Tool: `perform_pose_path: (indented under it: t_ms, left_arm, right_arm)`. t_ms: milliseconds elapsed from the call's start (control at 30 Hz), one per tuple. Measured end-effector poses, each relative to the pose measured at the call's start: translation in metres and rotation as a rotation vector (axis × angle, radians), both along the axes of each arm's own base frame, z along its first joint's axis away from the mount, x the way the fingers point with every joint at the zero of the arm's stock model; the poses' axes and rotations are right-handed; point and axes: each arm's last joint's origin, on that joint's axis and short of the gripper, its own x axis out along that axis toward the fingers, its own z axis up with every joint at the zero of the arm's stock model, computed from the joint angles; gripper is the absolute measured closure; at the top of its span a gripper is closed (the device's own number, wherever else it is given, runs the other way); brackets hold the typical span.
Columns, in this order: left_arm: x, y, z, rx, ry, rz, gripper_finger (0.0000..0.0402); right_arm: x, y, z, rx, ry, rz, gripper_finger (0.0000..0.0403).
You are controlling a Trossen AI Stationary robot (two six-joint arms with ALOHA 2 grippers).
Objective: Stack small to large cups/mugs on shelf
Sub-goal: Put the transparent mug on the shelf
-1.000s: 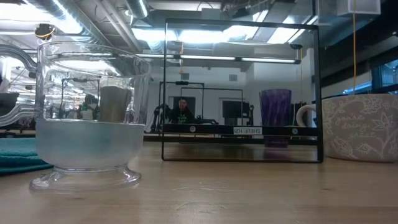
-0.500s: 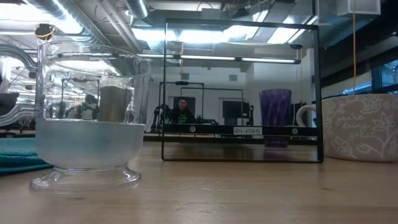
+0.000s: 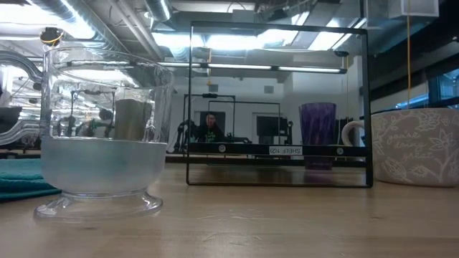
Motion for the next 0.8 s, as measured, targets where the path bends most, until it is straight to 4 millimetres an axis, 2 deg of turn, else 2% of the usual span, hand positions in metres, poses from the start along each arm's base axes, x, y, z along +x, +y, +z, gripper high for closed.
perform_pose_path:
  t_ms: [67,167,233,333,433,533,667,800]
  left_arm:
    - [-0.002,-0.008,0.001,-0.010,-0.006,-0.017,0.0369]
    - [-0.005,-0.019,0.002,0.014,-0.027,-0.060,0.0370]
    - [-0.005,-0.032,-0.001,0.064,-0.032,-0.111,0.0371]
    - [0.001,-0.062,0.000,0.105,-0.037,-0.170,0.0384]
    - [0.012,-0.093,0.006,0.162,-0.018,-0.179,0.0399]
    - [0.025,-0.118,0.006,0.249,0.064,-0.158,0.0398]
    - [0.040,-0.143,0.008,0.236,0.206,-0.166,0.0400]
    - [0.049,-0.159,-0.008,0.220,0.456,-0.142,0.0400]
  right_arm:
    - [0.009,0.004,-0.009,0.053,0.119,0.119,0.0202]
    - [0.023,0.007,-0.022,0.079,0.300,0.191,0.0202]
    - [0.037,0.010,-0.026,0.038,0.304,0.250,0.0202]
    - [0.046,0.015,-0.029,-0.026,0.302,0.339,0.0202]
    - [0.052,0.018,-0.036,-0.083,0.342,0.332,0.0202]
    - [0.053,0.019,-0.039,-0.138,0.348,0.333,0.0202]
    - [0.046,0.017,-0.038,-0.186,0.331,0.290,0.0202]
    - [0.043,0.016,-0.038,-0.183,0.325,0.284,0.0202]
